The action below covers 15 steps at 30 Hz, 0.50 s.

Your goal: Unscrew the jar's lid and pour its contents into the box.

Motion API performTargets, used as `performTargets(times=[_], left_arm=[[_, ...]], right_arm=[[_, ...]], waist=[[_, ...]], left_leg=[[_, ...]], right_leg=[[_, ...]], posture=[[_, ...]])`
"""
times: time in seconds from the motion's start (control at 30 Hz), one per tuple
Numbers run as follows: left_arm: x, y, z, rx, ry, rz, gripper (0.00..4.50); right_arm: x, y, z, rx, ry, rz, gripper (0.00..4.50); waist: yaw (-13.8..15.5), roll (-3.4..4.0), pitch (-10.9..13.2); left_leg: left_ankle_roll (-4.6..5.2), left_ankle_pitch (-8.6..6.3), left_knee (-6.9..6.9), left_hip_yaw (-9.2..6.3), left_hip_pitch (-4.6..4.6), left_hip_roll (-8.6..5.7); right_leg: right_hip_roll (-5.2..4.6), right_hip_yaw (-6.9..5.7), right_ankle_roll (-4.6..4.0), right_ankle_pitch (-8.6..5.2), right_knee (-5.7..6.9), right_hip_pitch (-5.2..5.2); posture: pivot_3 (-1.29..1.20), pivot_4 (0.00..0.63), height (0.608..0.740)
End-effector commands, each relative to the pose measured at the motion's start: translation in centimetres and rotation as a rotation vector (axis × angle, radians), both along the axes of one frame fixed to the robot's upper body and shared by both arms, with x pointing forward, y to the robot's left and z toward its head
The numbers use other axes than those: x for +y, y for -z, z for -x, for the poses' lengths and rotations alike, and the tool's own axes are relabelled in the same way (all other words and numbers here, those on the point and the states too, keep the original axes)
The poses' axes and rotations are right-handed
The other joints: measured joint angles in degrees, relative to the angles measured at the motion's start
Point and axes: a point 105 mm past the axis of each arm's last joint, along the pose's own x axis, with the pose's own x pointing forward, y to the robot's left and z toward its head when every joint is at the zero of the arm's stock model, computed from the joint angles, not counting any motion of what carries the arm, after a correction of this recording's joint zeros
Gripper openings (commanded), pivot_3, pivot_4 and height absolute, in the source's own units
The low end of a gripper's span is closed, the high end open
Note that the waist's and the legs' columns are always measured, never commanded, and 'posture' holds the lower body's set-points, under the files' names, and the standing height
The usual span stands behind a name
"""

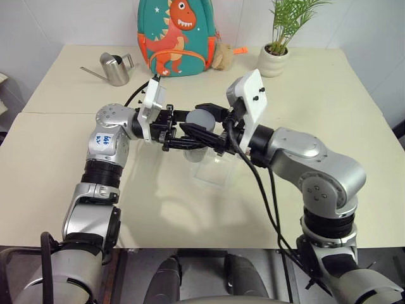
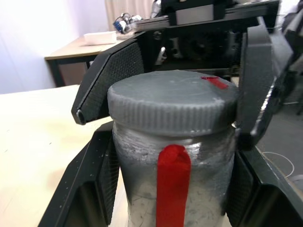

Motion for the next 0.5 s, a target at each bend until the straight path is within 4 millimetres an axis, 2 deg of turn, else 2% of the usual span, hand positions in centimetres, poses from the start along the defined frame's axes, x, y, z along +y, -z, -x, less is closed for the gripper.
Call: performTargets(times=[0.03,0.3,0.5], left_arm=[[1.0,-0.7,-0.4,0.015,-0.027,0.033,2.42],[0.7,0.0,-0.4,0.046,-0.013,0.024,2.42],[0.6,0.6,-0.3,0.055,-0.001,-0.001,2.42]], right_arm=[[2.4,-1.5,5.6,-0.083,-0.404,0.007,2.57],[2.1,-1.9,6.4,-0.098,-0.552,0.048,2.57],[2.0,-2.7,7.1,-0.095,-0.634,0.014,2.57]], waist=[[-0.1,0.00,0.0],[0.0,0.00,0.0],[0.0,0.00,0.0]], left_leg=[[0.00,0.00,0.00,0.00,0.00,0.00],[0.00,0.00,0.01,0.02,0.01,0.01],[0.00,0.00,0.01,0.03,0.01,0.02]], right_leg=[[0.00,0.00,0.00,0.00,0.00,0.00],[0.01,0.02,0.00,0.00,-0.02,0.00],[0.02,0.02,0.00,0.00,-0.01,0.00]], posture=[[0.00,0.150,0.740],[0.00,0.150,0.740],[0.00,0.150,0.740]])
